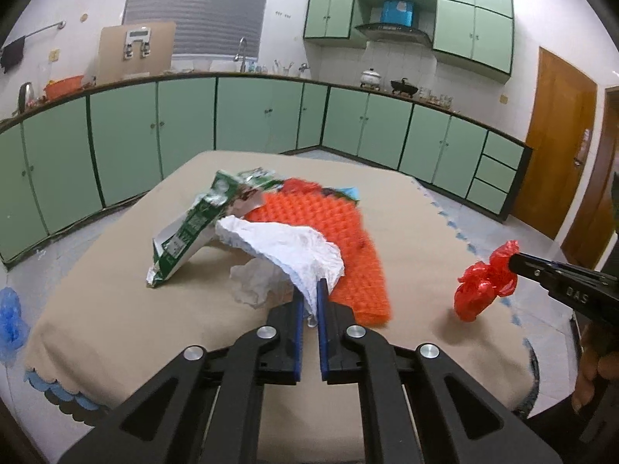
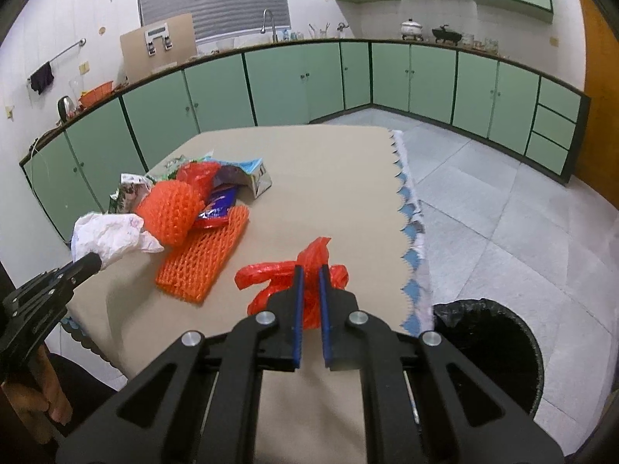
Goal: Collect trash
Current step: 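Grasp the white tissue with the left tool while the right tool grasps the red plastic bag, then carry the tissue and red bag over the bin and release both, then grasp the green milk carton with the left tool while the right tool grasps an orange foam net, then carry the carton and foam net over the bin and release both, then move both open tools back toward the table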
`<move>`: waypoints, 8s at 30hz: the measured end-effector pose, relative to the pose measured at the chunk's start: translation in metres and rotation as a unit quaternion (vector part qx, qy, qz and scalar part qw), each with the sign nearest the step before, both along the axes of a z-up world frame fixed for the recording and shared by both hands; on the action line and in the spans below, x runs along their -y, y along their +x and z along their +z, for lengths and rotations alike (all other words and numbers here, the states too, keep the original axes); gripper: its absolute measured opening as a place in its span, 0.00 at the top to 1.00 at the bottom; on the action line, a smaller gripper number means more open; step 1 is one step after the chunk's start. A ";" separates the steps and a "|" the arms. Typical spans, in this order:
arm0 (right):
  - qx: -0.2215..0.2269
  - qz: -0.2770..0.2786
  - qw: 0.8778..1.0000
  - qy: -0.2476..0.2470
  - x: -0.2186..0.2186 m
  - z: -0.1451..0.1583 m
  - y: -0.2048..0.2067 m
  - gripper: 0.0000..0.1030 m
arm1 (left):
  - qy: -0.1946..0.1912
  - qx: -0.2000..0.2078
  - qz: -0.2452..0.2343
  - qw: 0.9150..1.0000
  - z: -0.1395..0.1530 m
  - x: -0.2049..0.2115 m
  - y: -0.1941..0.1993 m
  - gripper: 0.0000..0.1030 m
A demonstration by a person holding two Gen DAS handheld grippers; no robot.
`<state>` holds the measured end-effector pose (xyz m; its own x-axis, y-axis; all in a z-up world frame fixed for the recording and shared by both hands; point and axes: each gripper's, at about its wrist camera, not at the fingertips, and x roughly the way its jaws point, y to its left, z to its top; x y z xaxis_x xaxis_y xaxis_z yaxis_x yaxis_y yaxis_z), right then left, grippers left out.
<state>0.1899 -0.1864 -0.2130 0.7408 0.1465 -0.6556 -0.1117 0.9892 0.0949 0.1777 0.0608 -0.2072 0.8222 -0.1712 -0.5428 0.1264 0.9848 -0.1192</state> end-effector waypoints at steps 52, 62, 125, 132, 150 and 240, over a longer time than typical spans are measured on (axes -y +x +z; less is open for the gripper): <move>-0.097 -0.272 0.957 0.037 0.266 -0.090 -0.059 0.84 | 0.056 -0.103 -0.312 0.943 -0.076 0.335 0.039 0.84; -0.069 -0.271 0.960 0.027 0.259 -0.075 -0.069 0.78 | 0.058 -0.089 -0.292 0.951 -0.074 0.314 0.032 0.60; -0.016 0.073 0.997 0.030 -0.136 -0.027 0.076 0.52 | 0.067 0.011 0.015 0.998 -0.039 -0.095 0.098 0.87; -0.012 0.084 0.996 0.031 -0.143 -0.023 0.076 0.49 | 0.047 0.017 0.020 0.999 -0.034 -0.101 0.090 0.95; -0.021 0.109 0.993 0.027 -0.161 -0.029 0.078 0.62 | 0.031 0.030 0.023 0.999 -0.024 -0.102 0.075 0.95; -0.067 -0.248 0.966 0.038 0.253 -0.063 -0.070 0.65 | 0.046 -0.024 -0.283 0.958 -0.040 0.296 0.021 0.57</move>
